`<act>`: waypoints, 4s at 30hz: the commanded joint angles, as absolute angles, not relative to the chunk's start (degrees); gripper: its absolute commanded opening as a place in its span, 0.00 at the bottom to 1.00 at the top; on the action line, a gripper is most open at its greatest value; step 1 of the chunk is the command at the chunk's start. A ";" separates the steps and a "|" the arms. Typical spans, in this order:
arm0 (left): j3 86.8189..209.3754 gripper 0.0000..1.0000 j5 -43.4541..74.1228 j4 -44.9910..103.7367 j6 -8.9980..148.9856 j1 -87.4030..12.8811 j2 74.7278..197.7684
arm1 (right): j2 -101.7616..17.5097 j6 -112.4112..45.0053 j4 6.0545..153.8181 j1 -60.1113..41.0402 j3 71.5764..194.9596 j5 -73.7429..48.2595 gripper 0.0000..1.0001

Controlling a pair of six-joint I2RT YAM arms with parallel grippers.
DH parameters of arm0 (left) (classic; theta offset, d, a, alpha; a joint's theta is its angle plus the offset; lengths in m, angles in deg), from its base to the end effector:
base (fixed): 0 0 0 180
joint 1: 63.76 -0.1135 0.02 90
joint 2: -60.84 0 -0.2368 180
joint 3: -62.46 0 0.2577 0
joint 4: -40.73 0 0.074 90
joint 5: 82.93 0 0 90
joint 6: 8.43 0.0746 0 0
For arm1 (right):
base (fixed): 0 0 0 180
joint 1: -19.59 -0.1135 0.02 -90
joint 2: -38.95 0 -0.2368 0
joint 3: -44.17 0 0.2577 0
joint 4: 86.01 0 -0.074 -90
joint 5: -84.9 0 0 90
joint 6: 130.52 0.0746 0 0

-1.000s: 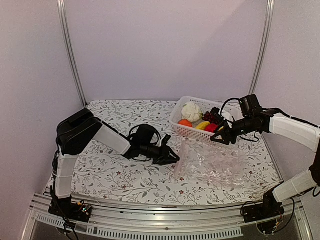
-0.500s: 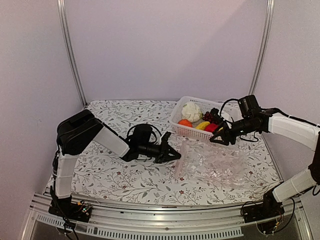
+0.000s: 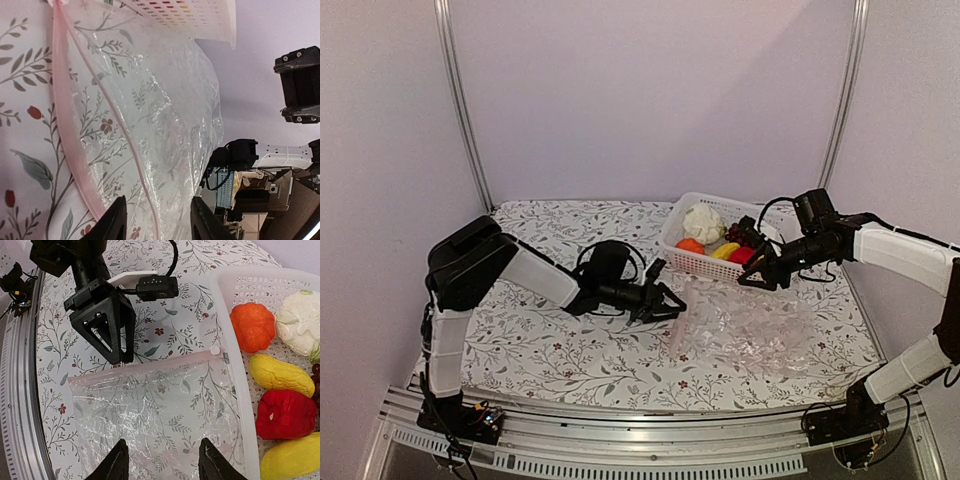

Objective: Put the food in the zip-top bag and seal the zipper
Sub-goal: Pick up the zipper food storage bag at the center of the board, then pass from the left arm to the right

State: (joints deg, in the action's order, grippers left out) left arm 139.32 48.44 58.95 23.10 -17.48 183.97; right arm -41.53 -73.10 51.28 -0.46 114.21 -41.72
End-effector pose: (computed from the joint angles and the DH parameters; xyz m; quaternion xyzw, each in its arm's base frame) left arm 0.2700 -0.3537 0.0645 0.0956 0.8169 -0.5662 0.0541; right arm 0.2802 0.1496 0.1932 -0.4883 0.7633 0.2635 0.3308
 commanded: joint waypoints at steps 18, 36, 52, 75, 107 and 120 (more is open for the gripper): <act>148.35 0.31 50.99 53.15 23.65 -15.44 191.06 | -40.81 -73.04 51.92 -0.28 112.86 -42.01 0.46; 137.27 0.00 47.30 43.48 33.22 -18.98 174.20 | -37.15 -72.69 55.02 0.32 111.35 -39.25 0.43; 150.85 0.00 -10.71 -22.76 73.43 -29.11 135.06 | -32.86 -70.25 62.12 4.43 108.34 -38.40 0.42; 154.93 0.00 -4.92 -5.79 76.62 -3.20 158.21 | -36.02 -69.88 61.44 4.55 107.84 -40.32 0.43; 168.33 0.00 -0.88 23.96 58.67 -4.08 175.16 | -50.42 -31.01 71.87 -3.57 127.84 -53.50 0.46; 167.24 0.29 -4.65 21.74 58.63 -2.18 173.99 | -53.20 -26.77 73.60 -3.52 128.67 -53.02 0.00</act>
State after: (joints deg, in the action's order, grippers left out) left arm 168.46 -1.83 22.43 58.37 -3.38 175.65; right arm -53.69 -28.40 71.67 -3.28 128.53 -53.22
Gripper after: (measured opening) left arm 0.238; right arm 0.007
